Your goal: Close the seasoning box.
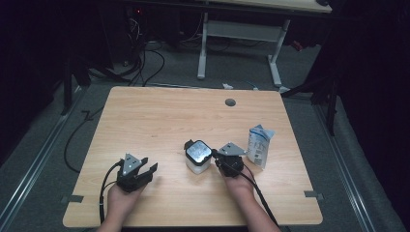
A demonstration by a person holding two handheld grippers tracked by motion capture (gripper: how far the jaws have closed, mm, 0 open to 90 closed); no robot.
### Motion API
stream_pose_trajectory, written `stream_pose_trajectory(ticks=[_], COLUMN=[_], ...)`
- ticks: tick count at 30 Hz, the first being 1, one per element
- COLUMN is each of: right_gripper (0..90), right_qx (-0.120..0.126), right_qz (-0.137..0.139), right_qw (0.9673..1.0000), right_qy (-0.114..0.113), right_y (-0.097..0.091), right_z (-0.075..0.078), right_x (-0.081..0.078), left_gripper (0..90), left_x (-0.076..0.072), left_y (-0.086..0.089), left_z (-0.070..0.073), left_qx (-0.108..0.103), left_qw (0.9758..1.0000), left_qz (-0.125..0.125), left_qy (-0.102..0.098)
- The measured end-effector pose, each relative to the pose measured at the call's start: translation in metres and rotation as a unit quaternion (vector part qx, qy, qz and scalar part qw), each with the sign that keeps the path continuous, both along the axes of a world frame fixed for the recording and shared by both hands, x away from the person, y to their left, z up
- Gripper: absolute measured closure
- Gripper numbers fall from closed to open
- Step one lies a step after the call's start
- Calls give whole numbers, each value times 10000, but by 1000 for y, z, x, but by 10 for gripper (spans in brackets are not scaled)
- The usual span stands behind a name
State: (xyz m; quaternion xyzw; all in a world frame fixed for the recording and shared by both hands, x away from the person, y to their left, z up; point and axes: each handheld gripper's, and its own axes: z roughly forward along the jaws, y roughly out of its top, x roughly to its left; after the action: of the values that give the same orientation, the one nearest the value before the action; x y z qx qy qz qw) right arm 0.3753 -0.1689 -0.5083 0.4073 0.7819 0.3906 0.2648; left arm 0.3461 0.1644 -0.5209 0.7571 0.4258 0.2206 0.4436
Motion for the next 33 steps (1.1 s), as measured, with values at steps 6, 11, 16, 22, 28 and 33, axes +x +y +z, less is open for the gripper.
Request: stream_pose_trajectory(ticks=[6,11,16,22,28,33], right_gripper=[891,889,889,889,888,885], right_qx=[-37,-74,-50,-60,-67,-57], right_qz=[-2,73,114,141,193,298], right_qw=[10000,9999,9999,9998,9997,9995], right_qy=[-7,-46,-59,-83,-97,-116], right_y=[1,3,6,9,12,15], right_z=[0,1,1,1,1,1], right_x=[-4,-10,-14,-19,-26,-32], left_gripper=[524,523,523,522,522,521], left_x=[0,2,2,2,3,3], left_y=[4,6,7,8,8,8], left_z=[0,1,1,0,0,-1], left_qx=[-49,-92,-104,-117,-115,-110], left_qw=[10000,9999,9999,9999,9998,9999], left_qz=[69,103,114,123,133,124], left_qy=[-8,-13,-20,-8,11,5])
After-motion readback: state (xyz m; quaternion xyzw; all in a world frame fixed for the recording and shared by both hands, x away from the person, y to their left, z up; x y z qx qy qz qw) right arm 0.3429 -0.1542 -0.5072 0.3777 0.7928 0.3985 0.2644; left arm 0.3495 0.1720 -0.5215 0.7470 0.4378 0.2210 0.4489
